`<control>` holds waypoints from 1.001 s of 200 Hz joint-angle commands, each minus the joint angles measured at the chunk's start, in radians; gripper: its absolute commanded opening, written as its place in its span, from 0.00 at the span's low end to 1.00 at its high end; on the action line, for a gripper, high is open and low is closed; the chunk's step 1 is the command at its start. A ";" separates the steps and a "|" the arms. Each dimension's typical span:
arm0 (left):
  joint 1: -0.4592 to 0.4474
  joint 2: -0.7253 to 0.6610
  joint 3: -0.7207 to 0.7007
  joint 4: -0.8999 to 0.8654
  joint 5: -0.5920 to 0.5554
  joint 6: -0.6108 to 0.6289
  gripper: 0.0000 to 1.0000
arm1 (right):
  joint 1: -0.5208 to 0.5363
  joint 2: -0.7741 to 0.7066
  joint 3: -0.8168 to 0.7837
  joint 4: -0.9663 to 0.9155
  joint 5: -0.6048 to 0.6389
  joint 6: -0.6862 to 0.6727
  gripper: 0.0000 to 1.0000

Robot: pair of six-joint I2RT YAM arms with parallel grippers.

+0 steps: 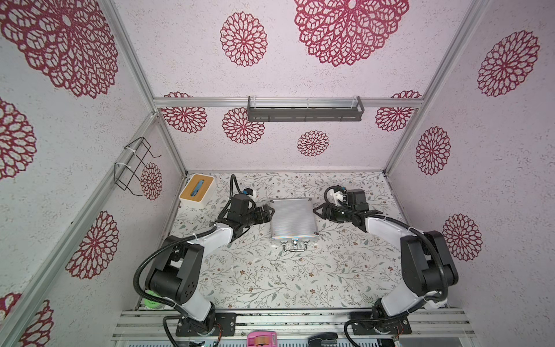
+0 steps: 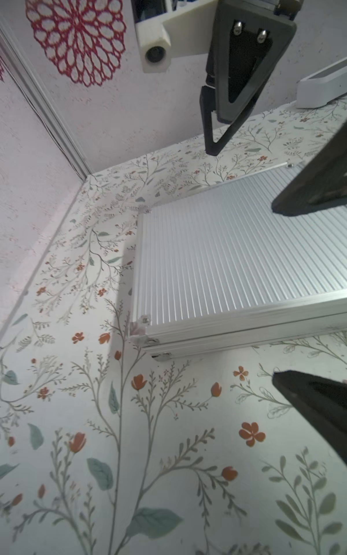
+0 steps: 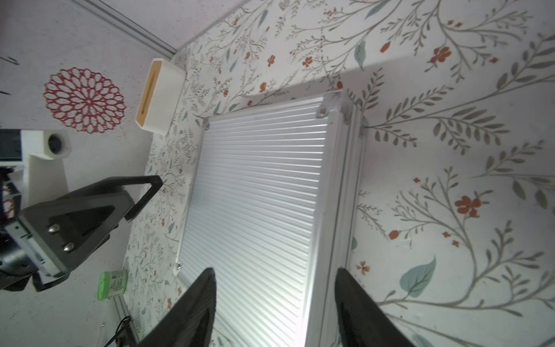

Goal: Close the poker set cases
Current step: Adjust the poker set case at the center of the board.

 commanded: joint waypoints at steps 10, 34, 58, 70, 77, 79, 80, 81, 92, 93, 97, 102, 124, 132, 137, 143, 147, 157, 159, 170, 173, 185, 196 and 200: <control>-0.009 0.060 0.015 0.042 0.016 -0.014 0.86 | 0.000 0.138 0.140 0.002 -0.002 -0.050 0.66; -0.024 0.103 0.034 0.052 0.028 -0.018 0.84 | 0.002 0.241 0.241 -0.032 -0.029 -0.065 0.67; -0.038 0.119 0.028 0.062 0.028 -0.032 0.82 | 0.014 0.310 0.310 -0.066 -0.052 -0.080 0.67; -0.039 0.116 0.011 0.079 0.028 -0.046 0.82 | 0.023 0.340 0.341 -0.085 -0.063 -0.089 0.67; -0.039 0.113 0.001 0.086 0.029 -0.053 0.81 | 0.028 0.355 0.359 -0.091 -0.071 -0.092 0.67; -0.038 0.111 -0.001 0.087 0.029 -0.053 0.81 | 0.030 0.360 0.362 -0.093 -0.072 -0.092 0.67; -0.038 0.110 -0.002 0.088 0.029 -0.054 0.81 | 0.031 0.362 0.365 -0.094 -0.073 -0.093 0.67; -0.038 0.110 -0.003 0.088 0.029 -0.054 0.81 | 0.031 0.364 0.366 -0.094 -0.075 -0.093 0.67; -0.040 0.099 -0.018 0.098 0.031 -0.062 0.81 | 0.040 0.387 0.390 -0.103 -0.090 -0.099 0.66; -0.040 0.098 -0.019 0.098 0.031 -0.064 0.81 | 0.041 0.388 0.392 -0.104 -0.092 -0.099 0.66; -0.039 0.094 -0.025 0.102 0.032 -0.065 0.81 | 0.044 0.396 0.400 -0.106 -0.096 -0.101 0.65; -0.040 0.090 -0.030 0.103 0.034 -0.069 0.80 | 0.048 0.406 0.410 -0.109 -0.103 -0.103 0.65; -0.045 0.065 -0.058 0.112 0.031 -0.083 0.79 | 0.067 0.446 0.455 -0.133 -0.121 -0.113 0.64; -0.047 0.053 -0.071 0.112 0.024 -0.084 0.79 | 0.073 0.457 0.470 -0.139 -0.130 -0.116 0.64; -0.048 0.043 -0.080 0.112 0.020 -0.085 0.79 | 0.079 0.465 0.480 -0.144 -0.135 -0.119 0.64; -0.048 0.032 -0.091 0.110 0.018 -0.089 0.79 | 0.084 0.471 0.493 -0.152 -0.140 -0.123 0.64; -0.049 0.025 -0.097 0.109 0.016 -0.090 0.79 | 0.089 0.475 0.500 -0.157 -0.143 -0.126 0.64; -0.050 0.009 -0.108 0.100 0.010 -0.090 0.79 | 0.097 0.487 0.520 -0.172 -0.148 -0.136 0.64; -0.050 0.006 -0.110 0.098 0.010 -0.090 0.79 | 0.099 0.489 0.523 -0.175 -0.150 -0.138 0.64; -0.052 -0.009 -0.120 0.086 0.006 -0.088 0.79 | 0.108 0.501 0.545 -0.193 -0.154 -0.148 0.64; -0.051 -0.013 -0.122 0.083 0.003 -0.086 0.79 | 0.111 0.504 0.551 -0.197 -0.155 -0.152 0.64; -0.055 -0.027 -0.133 0.074 -0.010 -0.086 0.78 | 0.120 0.512 0.570 -0.214 -0.156 -0.159 0.64; -0.055 -0.039 -0.142 0.066 -0.015 -0.086 0.78 | 0.126 0.517 0.581 -0.223 -0.159 -0.164 0.64; -0.055 -0.044 -0.145 0.063 -0.016 -0.086 0.78 | 0.129 0.519 0.584 -0.225 -0.163 -0.165 0.64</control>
